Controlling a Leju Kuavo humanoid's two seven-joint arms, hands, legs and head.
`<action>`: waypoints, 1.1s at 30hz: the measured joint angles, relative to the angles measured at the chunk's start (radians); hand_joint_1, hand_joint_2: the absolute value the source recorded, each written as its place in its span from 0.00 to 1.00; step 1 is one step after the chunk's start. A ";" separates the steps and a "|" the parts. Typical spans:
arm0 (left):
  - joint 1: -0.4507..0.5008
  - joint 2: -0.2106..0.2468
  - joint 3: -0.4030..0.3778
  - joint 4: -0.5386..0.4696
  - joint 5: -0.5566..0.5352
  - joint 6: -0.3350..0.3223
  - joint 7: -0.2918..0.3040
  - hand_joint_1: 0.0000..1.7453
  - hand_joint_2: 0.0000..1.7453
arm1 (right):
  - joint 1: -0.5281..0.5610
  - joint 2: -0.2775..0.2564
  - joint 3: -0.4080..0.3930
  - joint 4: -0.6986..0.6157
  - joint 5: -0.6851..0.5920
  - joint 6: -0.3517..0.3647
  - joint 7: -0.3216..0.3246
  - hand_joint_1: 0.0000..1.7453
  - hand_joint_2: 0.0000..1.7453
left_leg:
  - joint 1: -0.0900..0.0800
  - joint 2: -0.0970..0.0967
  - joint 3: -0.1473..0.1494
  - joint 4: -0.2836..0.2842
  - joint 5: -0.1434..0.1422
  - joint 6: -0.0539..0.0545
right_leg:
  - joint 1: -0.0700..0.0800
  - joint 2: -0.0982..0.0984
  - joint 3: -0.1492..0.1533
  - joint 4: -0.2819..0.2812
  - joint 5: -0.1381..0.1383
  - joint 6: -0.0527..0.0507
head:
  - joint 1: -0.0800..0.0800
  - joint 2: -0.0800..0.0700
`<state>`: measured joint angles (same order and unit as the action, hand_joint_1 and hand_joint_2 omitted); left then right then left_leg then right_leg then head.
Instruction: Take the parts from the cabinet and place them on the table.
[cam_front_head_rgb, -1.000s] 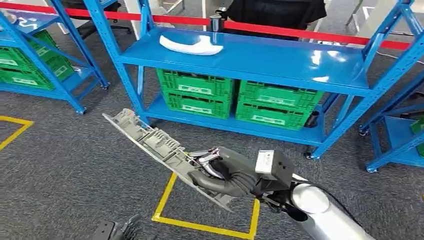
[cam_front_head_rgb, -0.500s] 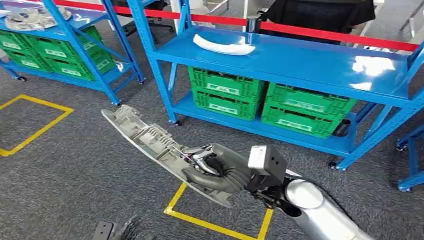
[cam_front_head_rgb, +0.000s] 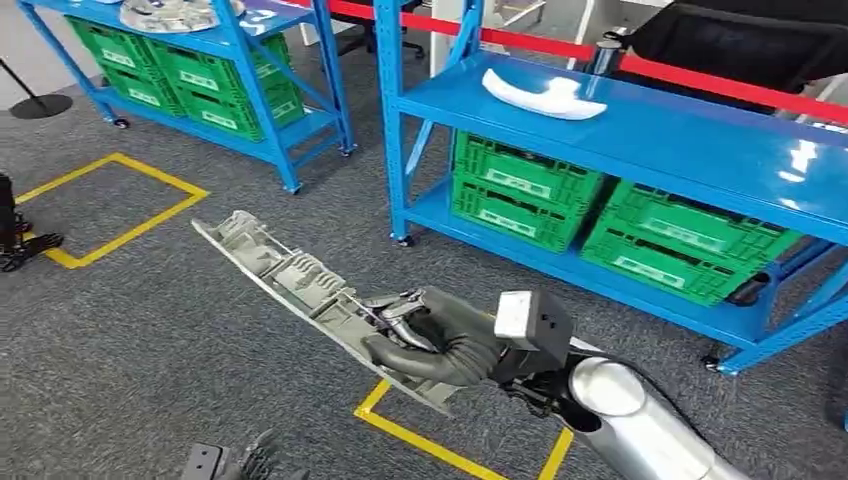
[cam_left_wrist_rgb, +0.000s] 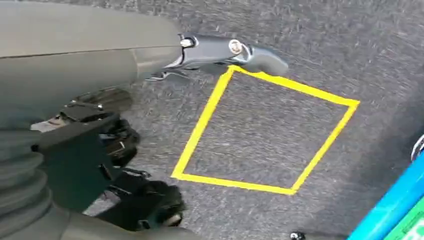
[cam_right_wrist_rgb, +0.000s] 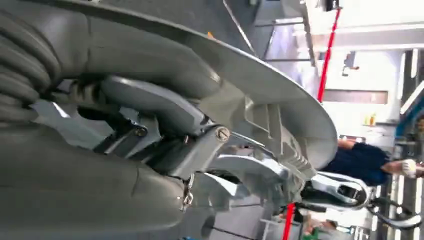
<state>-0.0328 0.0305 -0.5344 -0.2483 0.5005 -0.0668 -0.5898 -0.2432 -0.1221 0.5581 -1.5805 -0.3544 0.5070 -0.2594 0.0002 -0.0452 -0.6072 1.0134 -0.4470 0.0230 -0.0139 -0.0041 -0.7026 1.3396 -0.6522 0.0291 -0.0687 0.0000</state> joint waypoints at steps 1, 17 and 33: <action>0.000 0.000 0.000 0.001 0.000 0.002 0.000 0.00 1.00 | 0.000 0.000 0.000 0.000 0.000 0.000 0.000 1.00 1.00 | 0.001 -0.015 0.000 0.003 0.000 -0.001 | -0.002 0.001 0.024 -0.058 0.046 -0.001 | 0.000 0.000; 0.002 -0.004 0.000 0.003 -0.002 0.017 -0.008 0.00 1.00 | 0.013 0.002 -0.004 -0.001 -0.002 0.003 0.000 1.00 1.00 | 0.010 0.044 -0.095 0.214 -0.078 -0.066 | -0.003 -0.062 0.129 -0.304 0.149 -0.043 | -0.003 0.000; -0.008 -0.007 0.001 0.005 -0.005 0.016 0.002 0.00 1.00 | 0.012 0.004 -0.008 0.001 0.010 -0.002 0.002 1.00 1.00 | -0.001 -0.040 0.007 0.009 -0.011 -0.003 | -0.003 0.010 0.061 -0.181 0.132 -0.002 | 0.004 0.000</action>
<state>-0.0407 0.0233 -0.5337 -0.2430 0.4952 -0.0507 -0.5882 -0.2311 -0.1183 0.5505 -1.5793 -0.3449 0.5051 -0.2579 -0.0006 -0.0851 -0.6005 1.0227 -0.4576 0.0202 -0.0166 0.0063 -0.6416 1.1582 -0.5202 0.0269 -0.0649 0.0000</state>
